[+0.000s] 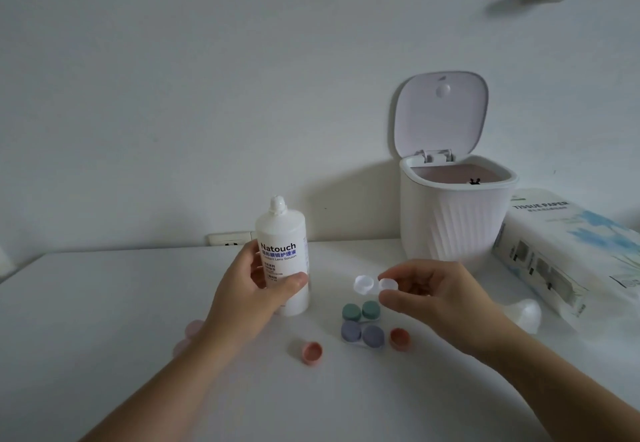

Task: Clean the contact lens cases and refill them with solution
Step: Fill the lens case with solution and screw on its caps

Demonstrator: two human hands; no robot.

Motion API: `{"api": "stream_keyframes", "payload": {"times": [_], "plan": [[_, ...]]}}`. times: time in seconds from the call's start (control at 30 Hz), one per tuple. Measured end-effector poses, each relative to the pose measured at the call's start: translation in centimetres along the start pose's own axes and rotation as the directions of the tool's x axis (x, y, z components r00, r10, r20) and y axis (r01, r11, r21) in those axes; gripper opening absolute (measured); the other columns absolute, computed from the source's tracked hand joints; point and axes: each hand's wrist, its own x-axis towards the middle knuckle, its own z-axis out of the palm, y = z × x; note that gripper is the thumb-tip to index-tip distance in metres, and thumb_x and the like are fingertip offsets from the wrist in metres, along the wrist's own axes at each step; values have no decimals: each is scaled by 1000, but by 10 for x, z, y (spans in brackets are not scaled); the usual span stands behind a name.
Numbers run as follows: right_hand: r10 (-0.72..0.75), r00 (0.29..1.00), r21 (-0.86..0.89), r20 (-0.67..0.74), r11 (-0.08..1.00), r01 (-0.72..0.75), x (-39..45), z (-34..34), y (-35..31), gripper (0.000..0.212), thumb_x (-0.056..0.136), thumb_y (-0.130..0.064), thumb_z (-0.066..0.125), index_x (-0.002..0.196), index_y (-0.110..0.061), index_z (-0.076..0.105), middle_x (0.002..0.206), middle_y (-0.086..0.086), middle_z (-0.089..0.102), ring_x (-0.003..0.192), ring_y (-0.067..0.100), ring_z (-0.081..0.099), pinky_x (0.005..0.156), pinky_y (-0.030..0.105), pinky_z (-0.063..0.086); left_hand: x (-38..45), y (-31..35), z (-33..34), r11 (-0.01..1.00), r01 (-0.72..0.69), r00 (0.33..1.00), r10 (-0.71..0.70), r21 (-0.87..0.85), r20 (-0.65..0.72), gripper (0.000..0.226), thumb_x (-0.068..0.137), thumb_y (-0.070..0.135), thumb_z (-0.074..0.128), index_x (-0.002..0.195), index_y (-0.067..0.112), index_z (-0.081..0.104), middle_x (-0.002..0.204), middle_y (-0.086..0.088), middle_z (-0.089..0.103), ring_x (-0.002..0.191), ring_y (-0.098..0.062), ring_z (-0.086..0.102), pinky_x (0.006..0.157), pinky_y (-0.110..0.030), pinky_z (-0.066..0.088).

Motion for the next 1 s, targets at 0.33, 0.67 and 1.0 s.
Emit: {"api": "stream_keyframes", "payload": {"times": [0.33, 0.67, 1.0], "plan": [[-7, 994, 105, 111, 994, -5, -5, 7, 0, 36, 68, -47, 80, 98, -27, 78, 86, 5, 78, 72, 42, 69, 67, 30, 58, -4, 3, -11, 953, -250, 968, 251, 169, 19, 63, 63, 44, 88, 117, 51, 57, 111, 27, 70, 104, 3, 66, 84, -16, 48], [-40, 993, 129, 115, 991, 25, -10, 8, -6, 41, 60, -52, 81, 96, -35, 78, 90, 1, 80, 83, 40, 75, 80, 36, 61, 0, 0, -16, 823, -429, 893, 447, 372, 40, 71, 62, 22, 93, 123, 37, 60, 116, 23, 63, 112, 1, 56, 89, -3, 36], [-91, 992, 112, 88, 990, 81, -13, 8, -12, 31, 63, -44, 80, 91, -30, 79, 86, 4, 80, 79, 40, 74, 71, 31, 62, 6, 0, -20, 698, -519, 826, 559, 493, 78, 74, 62, 14, 94, 127, 24, 62, 123, 12, 60, 114, -15, 56, 95, -16, 41]]}}
